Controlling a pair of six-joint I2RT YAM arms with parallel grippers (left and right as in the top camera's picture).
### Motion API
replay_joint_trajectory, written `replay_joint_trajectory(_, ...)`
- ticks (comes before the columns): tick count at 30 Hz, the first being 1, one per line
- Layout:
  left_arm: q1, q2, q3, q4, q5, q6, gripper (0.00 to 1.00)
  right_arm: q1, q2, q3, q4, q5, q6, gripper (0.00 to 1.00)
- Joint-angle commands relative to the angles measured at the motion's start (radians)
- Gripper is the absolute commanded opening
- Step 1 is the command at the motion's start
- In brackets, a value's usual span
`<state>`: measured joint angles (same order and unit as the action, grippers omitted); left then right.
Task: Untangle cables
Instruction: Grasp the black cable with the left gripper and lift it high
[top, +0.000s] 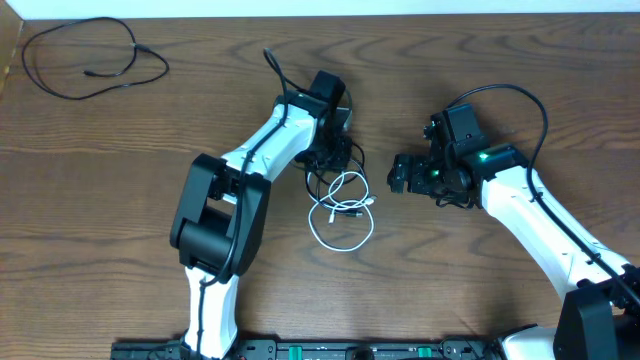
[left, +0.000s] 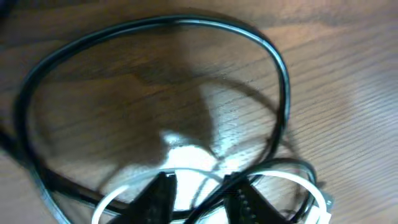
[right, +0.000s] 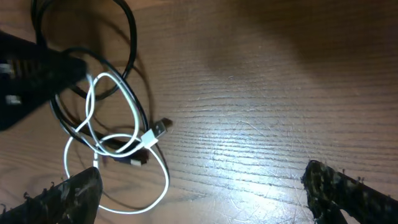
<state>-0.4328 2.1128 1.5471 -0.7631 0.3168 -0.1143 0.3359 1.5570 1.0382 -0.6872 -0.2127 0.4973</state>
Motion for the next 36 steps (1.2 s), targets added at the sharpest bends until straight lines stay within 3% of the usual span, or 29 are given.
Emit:
replay_joint_trajectory(1, 0.002, -0.133, 0.026, -0.006, 0.01, -0.042, 0.14, 0.006, -0.012, -0.005, -0.001, -0.008, 0.015, 0.99)
replay_joint_trajectory(4, 0.002, -0.219, 0.026, -0.005, 0.013, -0.091, 0.08, 0.006, -0.012, -0.005, -0.001, -0.026, 0.014, 0.99)
replay_joint_trajectory(9, 0.002, -0.377, 0.026, 0.008, 0.013, -0.159, 0.08, 0.006, -0.012, -0.005, -0.003, -0.034, 0.014, 0.99)
replay_joint_trajectory(20, 0.002, -0.643, 0.026, 0.115, 0.021, -0.443, 0.08, 0.006, -0.012, -0.005, 0.007, -0.135, 0.011, 0.99)
replay_joint_trajectory(27, 0.002, -0.754, 0.026, 0.337, 0.226, -0.449, 0.08, 0.007, -0.012, -0.005, 0.03, -0.153, 0.011, 0.99)
replay_joint_trajectory(34, 0.001, -0.807, 0.026, 0.541, 0.34, -0.663, 0.08, 0.023, -0.012, -0.005, 0.154, -0.269, 0.024, 0.99)
replay_joint_trajectory(36, 0.001, -0.814, 0.026, 0.593, 0.361, -0.67, 0.08, 0.031, -0.012, -0.005, 0.191, -0.269, 0.051, 0.99)
